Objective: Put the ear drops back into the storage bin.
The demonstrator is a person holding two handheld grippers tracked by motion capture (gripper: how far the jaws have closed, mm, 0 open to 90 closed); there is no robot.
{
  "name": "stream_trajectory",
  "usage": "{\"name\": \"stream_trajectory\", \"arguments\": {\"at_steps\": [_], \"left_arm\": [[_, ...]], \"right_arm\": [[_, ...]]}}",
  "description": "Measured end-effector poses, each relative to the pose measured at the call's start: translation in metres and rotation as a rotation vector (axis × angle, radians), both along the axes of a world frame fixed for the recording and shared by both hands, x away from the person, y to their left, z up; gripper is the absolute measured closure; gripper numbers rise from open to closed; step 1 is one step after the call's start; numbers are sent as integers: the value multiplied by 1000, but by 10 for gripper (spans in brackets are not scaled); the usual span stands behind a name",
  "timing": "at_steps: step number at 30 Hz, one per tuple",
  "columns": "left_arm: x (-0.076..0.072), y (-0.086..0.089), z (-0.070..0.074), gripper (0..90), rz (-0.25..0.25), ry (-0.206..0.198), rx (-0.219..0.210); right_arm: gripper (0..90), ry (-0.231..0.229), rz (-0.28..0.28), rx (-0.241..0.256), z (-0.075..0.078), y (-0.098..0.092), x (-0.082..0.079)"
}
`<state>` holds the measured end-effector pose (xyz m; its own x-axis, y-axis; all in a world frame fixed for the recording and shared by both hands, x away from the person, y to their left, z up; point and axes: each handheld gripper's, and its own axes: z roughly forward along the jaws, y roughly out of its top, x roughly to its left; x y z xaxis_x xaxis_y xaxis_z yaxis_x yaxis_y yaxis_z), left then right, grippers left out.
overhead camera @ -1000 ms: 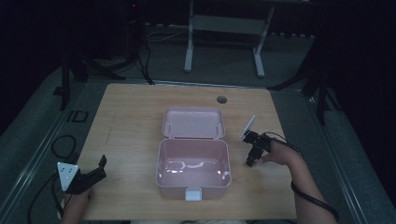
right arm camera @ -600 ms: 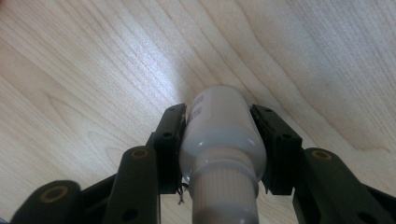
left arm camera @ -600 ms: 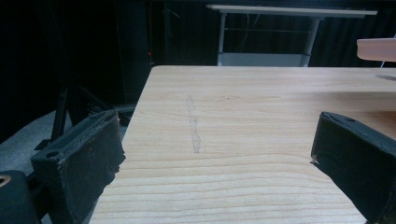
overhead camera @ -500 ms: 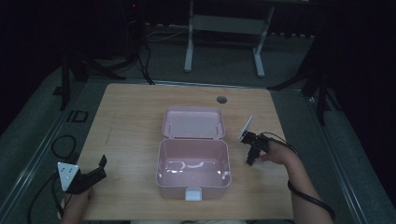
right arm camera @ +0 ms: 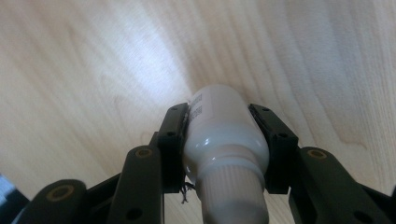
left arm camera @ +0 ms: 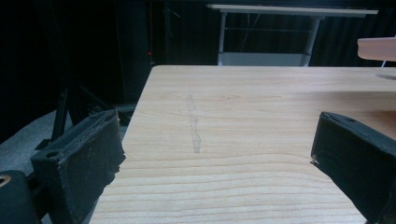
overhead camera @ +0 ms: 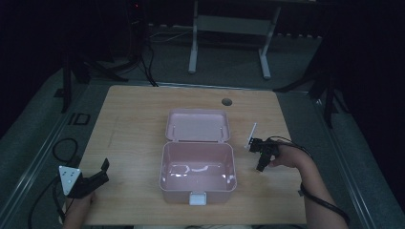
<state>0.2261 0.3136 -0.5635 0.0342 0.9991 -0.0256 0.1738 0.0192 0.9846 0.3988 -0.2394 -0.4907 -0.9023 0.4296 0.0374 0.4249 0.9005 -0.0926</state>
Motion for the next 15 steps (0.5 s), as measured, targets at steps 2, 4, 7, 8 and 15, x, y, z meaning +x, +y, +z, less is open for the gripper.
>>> {"name": "stream_trajectory", "arguments": {"at_steps": [2,4,7,8,15], "left_arm": [[0,0,0,24,0,0,0],[0,0,0,24,0,0,0],[0,0,0,23,0,0,0],[0,0,0,23,0,0,0],[0,0,0,24,1,-1,-1]], "right_arm": [[594,1,49,-1,1,0,-4],[594,6,84,-1,2,0,-7],[595,3,133,-8,4,0,-12],[594,1,142,-10,5,1,-14],[595,-33,315,40,15,6,-31]]}}
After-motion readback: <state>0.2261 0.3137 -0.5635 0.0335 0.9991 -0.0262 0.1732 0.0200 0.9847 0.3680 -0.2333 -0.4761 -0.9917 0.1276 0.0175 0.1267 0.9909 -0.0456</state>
